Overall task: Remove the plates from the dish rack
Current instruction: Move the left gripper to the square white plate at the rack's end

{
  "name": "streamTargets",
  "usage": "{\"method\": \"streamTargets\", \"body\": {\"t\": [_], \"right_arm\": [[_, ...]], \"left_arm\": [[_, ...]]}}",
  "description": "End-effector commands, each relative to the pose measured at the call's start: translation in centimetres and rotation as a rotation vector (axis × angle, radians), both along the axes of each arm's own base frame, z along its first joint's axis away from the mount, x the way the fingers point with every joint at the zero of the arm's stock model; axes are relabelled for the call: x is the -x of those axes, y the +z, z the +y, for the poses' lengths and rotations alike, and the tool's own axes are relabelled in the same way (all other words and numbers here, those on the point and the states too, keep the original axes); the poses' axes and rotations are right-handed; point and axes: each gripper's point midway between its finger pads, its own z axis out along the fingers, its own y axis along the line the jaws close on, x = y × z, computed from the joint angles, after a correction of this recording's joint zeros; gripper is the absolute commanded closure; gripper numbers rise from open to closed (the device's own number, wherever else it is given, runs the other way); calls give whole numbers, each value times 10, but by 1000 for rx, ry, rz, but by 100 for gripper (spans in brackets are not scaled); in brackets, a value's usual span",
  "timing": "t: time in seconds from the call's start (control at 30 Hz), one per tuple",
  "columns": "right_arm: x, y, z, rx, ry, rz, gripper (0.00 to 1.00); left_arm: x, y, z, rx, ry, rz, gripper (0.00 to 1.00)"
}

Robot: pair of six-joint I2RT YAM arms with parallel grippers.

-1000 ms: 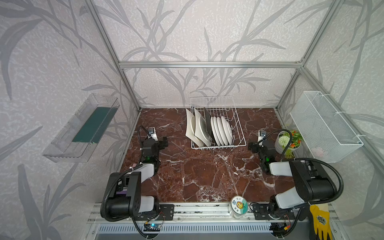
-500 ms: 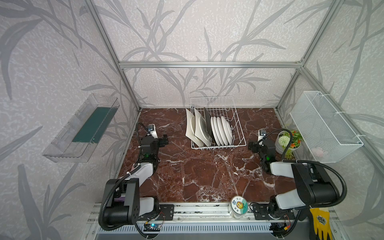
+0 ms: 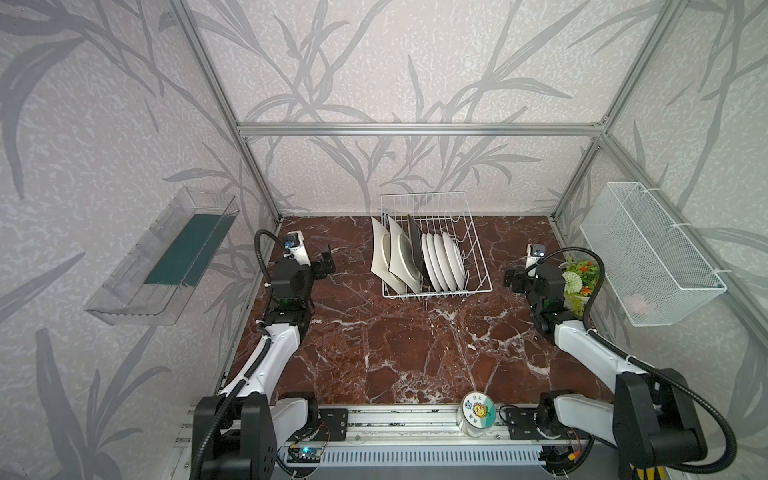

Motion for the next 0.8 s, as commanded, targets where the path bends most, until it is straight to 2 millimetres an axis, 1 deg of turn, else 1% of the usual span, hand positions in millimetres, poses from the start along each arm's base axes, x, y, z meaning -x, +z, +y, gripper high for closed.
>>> {"method": "streamTargets", "body": {"t": [0.0,0.13,0.23,0.3,0.33,0.43,0.57,0.67,0.77], "right_arm": [[7,23,14,-49,75,10,1],[14,43,29,-125,140,23,1],[19,57,43,-188,207,27,1],[22,68,53,-212,258,30,1],[23,72,56,-220,277,35,1],[28,84,70,-238,357,55,1],[33,98,85,-255,444,69,1],[35,103,92,-263,482,76,1],[36,105,96,-265,506,81,1]], "left_arm": [[7,15,-20,29,-112,83,1],[11,32,-40,87,-208,139,1],[13,47,-54,156,-262,170,1],[12,53,-61,181,-278,208,1],[12,55,-62,187,-270,223,1],[10,59,-63,205,-258,291,1],[5,57,-67,220,-238,388,1],[2,55,-75,225,-248,447,1],[-1,51,-88,219,-275,496,1]]}}
